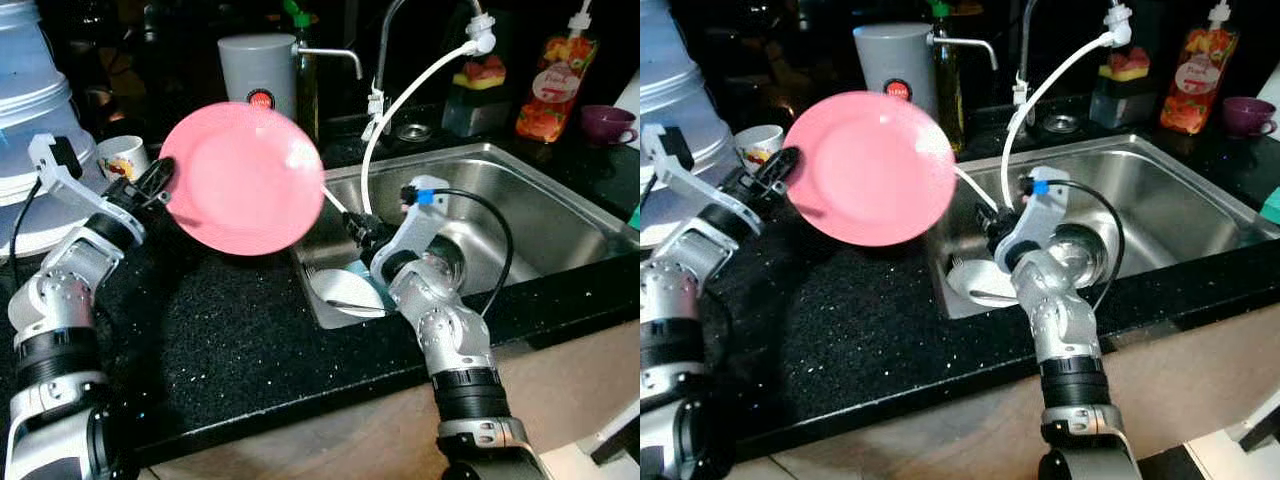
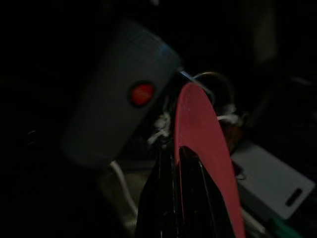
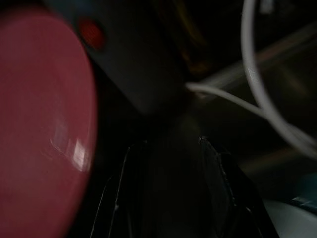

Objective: Kitchen organization

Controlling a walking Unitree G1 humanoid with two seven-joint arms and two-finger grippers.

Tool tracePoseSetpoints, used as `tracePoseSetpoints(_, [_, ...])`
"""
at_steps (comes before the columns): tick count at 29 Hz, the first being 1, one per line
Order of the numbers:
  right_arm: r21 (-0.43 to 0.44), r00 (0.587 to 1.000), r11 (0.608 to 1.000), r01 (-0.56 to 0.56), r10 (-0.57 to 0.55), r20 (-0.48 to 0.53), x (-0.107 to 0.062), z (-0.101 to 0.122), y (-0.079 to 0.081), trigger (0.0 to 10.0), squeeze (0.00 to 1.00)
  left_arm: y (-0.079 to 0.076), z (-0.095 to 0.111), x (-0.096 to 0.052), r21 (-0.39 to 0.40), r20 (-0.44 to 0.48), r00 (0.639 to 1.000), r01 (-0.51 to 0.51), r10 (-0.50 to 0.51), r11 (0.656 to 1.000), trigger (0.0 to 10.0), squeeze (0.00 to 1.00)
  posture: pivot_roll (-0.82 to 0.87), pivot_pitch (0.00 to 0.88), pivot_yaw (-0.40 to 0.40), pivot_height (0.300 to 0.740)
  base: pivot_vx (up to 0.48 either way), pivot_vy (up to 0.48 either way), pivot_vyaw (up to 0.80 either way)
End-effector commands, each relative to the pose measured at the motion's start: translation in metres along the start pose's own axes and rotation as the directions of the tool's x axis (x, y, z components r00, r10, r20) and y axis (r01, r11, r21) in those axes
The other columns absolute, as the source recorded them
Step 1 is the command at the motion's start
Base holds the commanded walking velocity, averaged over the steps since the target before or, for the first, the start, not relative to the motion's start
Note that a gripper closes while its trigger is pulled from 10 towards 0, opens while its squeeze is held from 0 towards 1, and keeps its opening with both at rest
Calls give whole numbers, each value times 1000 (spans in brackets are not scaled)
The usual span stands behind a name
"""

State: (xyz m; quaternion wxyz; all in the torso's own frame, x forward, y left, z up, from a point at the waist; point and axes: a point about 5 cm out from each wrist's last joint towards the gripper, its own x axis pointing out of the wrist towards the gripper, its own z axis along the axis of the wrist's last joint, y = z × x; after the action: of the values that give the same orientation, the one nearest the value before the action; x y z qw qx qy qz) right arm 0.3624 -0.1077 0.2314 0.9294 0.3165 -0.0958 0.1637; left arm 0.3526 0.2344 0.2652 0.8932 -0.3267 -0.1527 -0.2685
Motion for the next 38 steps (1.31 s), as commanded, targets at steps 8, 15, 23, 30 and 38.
tracePoseSetpoints(8, [386,975,897,-217,180,131,-4,20,23,10000,1000,-6,-4,-3,6,3,999,34,-34,999,0,0,49,46,79,740,0,0,0])
tracePoseSetpoints(15, [337,950,890,-308,309,51,-9,13,37,10000,0,-11,-6,-2,-10,11,998,58,-58,998,0,0,47,45,81,740,0,0,0])
tracePoseSetpoints(23, [258,940,911,-321,340,-32,-9,0,43,10000,0,-20,-11,2,-46,23,995,101,-100,994,0,0,49,45,79,740,0,0,0])
tracePoseSetpoints(30, [246,951,922,-299,310,-9,-7,6,38,10000,0,-21,-13,2,-59,22,994,108,-107,992,0,0,46,45,80,740,0,0,0])
tracePoseSetpoints(38, [185,981,969,-165,141,136,-4,30,10,10000,0,-15,-3,-1,-41,42,995,87,-85,995,0,0,45,44,80,740,0,0,0])
